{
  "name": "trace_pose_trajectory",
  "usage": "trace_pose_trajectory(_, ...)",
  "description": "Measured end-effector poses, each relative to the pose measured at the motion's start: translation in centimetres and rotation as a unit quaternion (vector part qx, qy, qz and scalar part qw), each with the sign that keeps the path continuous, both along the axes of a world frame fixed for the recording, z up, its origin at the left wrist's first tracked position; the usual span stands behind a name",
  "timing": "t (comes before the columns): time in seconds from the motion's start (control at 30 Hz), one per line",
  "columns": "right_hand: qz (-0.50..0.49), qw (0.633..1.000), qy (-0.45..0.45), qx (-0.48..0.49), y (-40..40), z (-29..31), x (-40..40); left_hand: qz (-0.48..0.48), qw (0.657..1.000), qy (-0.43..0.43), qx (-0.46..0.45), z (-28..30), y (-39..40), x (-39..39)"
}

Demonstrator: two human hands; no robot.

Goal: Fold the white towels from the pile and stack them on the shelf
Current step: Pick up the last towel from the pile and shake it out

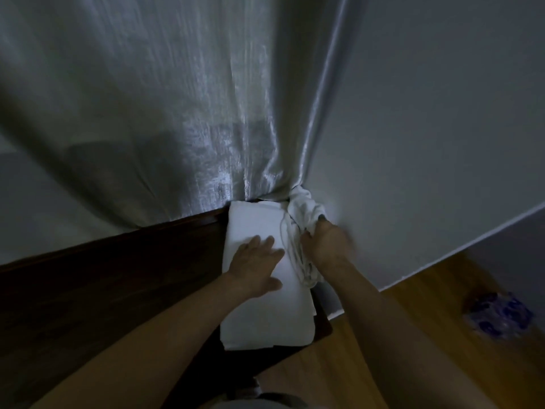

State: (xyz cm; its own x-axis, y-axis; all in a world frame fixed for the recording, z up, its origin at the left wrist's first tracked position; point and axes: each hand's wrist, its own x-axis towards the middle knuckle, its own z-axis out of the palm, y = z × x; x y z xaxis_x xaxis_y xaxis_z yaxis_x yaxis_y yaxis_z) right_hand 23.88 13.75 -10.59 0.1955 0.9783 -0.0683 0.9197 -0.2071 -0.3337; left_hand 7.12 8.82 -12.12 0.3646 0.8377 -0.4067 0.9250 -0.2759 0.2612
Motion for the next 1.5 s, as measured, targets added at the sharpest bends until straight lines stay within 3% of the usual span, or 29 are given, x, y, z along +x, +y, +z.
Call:
trace_pose_trajectory(0.17, 0.045, 0.993, 0.051, 0.1, 0.0, 5.2, -0.2, 0.011, 1.0, -0.027, 0.005, -0.6, -0.1, -0.4)
trace_pose_trajectory(0.37, 0.065, 0.932, 0.312, 0.174, -0.3, 14.6, -1.7, 0.015, 0.997, -0.067, 0.029, -1.4, -0.4, -1.1)
trace_pose_trajectory(0.5, 0.025, 0.878, 0.46, 0.13, -0.2, 18.4, -2.8, 0.016, 0.994, -0.083, 0.066, -1.9, -0.6, -1.8)
trace_pose_trajectory(0.63, 0.023, 0.86, 0.503, 0.088, -0.1, 20.1, -3.7, 0.092, 0.972, -0.213, 0.049, -1.0, -1.3, -1.9)
trace_pose_trajectory(0.67, 0.028, 0.858, 0.506, 0.078, -0.3, 20.4, -3.9, 0.141, 0.946, -0.289, 0.035, -0.5, -1.4, -1.8)
trace_pose_trajectory(0.7, 0.032, 0.855, 0.514, 0.065, -0.6, 20.6, -4.3, 0.192, 0.9, -0.392, 0.009, 0.4, -1.6, -1.6)
trace_pose_trajectory(0.77, 0.036, 0.843, 0.535, 0.035, -1.3, 20.9, -5.0, 0.277, 0.764, -0.582, -0.024, 2.2, -1.6, -1.2)
trace_pose_trajectory(0.87, 0.035, 0.824, 0.565, -0.006, -2.2, 20.0, -5.8, 0.374, 0.616, -0.694, -0.009, 5.4, -1.5, -2.2)
trace_pose_trajectory(0.93, 0.017, 0.83, 0.557, -0.011, -2.8, 18.8, -6.3, 0.404, 0.559, -0.723, -0.014, 7.2, -1.7, -3.8)
trace_pose_trajectory(1.03, -0.013, 0.868, 0.496, -0.023, -3.9, 16.9, -7.4, 0.372, 0.518, -0.769, -0.035, 9.9, -3.2, -6.9)
trace_pose_trajectory(1.1, 0.016, 0.884, 0.464, -0.056, -4.9, 15.7, -8.5, 0.359, 0.509, -0.781, -0.033, 11.8, -4.8, -9.0)
trace_pose_trajectory(1.23, 0.141, 0.896, 0.406, -0.114, -6.7, 14.3, -11.6, 0.392, 0.551, -0.736, 0.038, 14.7, -7.8, -12.3)
trace_pose_trajectory(1.37, 0.176, 0.966, 0.187, 0.027, -8.3, 14.2, -15.1, 0.417, 0.61, -0.651, 0.175, 15.9, -10.2, -15.3)
trace_pose_trajectory(1.43, 0.187, 0.944, 0.25, 0.105, -9.7, 14.4, -17.1, 0.425, 0.618, -0.626, 0.215, 16.0, -11.7, -17.2)
trace_pose_trajectory(1.5, 0.238, 0.882, 0.39, 0.119, -11.3, 15.1, -19.3, 0.438, 0.637, -0.586, 0.241, 15.8, -13.2, -19.0)
